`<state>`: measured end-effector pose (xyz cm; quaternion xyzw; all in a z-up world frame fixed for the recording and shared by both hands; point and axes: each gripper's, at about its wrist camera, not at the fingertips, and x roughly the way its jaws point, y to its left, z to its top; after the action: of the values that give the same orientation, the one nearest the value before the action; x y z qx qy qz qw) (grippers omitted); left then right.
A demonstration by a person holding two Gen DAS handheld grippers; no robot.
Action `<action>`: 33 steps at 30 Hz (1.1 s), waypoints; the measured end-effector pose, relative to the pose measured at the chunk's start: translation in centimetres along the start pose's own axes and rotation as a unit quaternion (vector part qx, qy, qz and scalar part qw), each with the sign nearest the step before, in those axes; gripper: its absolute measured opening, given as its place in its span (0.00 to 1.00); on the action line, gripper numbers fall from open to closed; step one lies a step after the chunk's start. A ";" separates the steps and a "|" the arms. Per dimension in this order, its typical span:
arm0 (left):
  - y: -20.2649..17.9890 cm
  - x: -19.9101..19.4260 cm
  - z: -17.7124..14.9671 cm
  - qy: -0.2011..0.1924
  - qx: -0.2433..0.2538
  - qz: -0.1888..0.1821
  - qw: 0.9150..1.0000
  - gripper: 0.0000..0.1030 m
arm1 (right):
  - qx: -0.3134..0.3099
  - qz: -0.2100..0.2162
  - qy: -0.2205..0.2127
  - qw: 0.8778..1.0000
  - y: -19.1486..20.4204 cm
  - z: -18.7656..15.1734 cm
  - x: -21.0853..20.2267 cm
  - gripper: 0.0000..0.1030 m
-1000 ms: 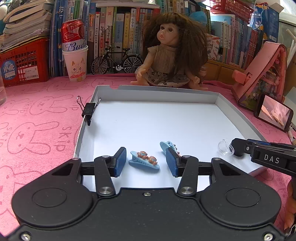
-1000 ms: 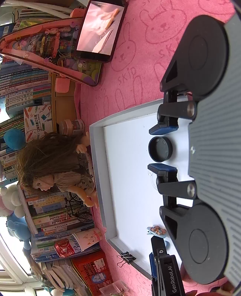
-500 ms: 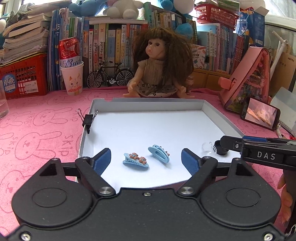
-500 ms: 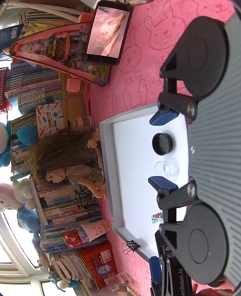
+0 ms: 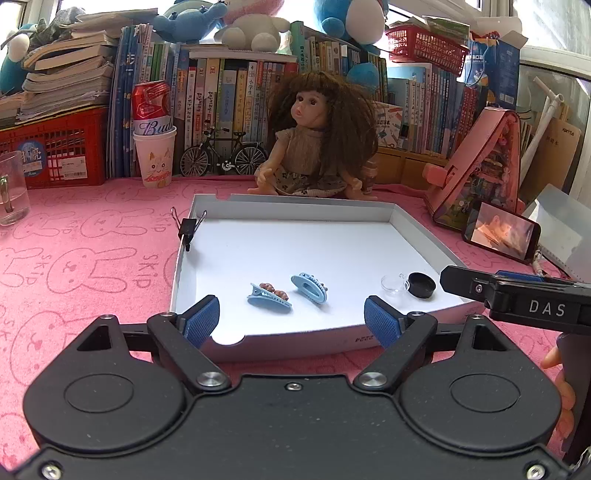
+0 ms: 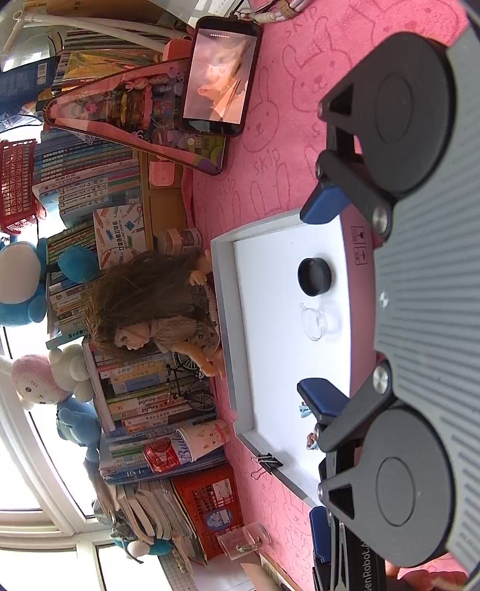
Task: Organize rigid objects
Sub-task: 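Open the right tool, releasing the black cap beside the clear cup, then withdraw both tools from the tray toward the loose objects on the cloth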
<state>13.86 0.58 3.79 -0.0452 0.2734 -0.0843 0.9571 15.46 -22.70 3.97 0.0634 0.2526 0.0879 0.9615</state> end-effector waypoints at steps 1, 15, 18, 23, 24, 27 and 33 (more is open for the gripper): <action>0.0 -0.3 -0.1 -0.002 0.000 0.000 1.000 0.82 | -0.002 0.000 -0.001 1.000 0.1 -0.1 -0.2 0.93; -0.4 -3.5 -2.6 -0.019 0.020 0.004 1.000 0.83 | -0.040 -0.006 -0.021 0.999 0.9 -2.3 -3.2 0.98; -0.3 -4.0 -3.2 -0.024 0.022 0.004 0.999 0.83 | -0.049 -0.009 -0.024 0.998 1.1 -3.0 -3.9 0.98; -0.2 -4.7 -4.3 -0.024 0.025 0.002 0.999 0.83 | -0.053 -0.009 -0.029 0.998 1.1 -4.0 -4.8 0.99; -0.1 -4.8 -4.5 -0.024 0.026 0.003 0.999 0.83 | -0.053 -0.008 -0.030 0.998 1.1 -4.2 -4.9 0.99; 0.1 -5.2 -5.2 -0.023 0.026 0.005 0.999 0.83 | -0.054 -0.006 -0.030 0.998 1.1 -4.9 -5.4 0.99; 0.5 -5.9 -6.4 -0.023 0.025 0.008 0.999 0.83 | -0.066 -0.005 -0.033 0.997 1.4 -6.5 -6.4 0.99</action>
<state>5.59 1.90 1.37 -0.0209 0.2499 -0.0828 0.9645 6.53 -22.09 1.68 0.0012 0.2151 0.0975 0.9717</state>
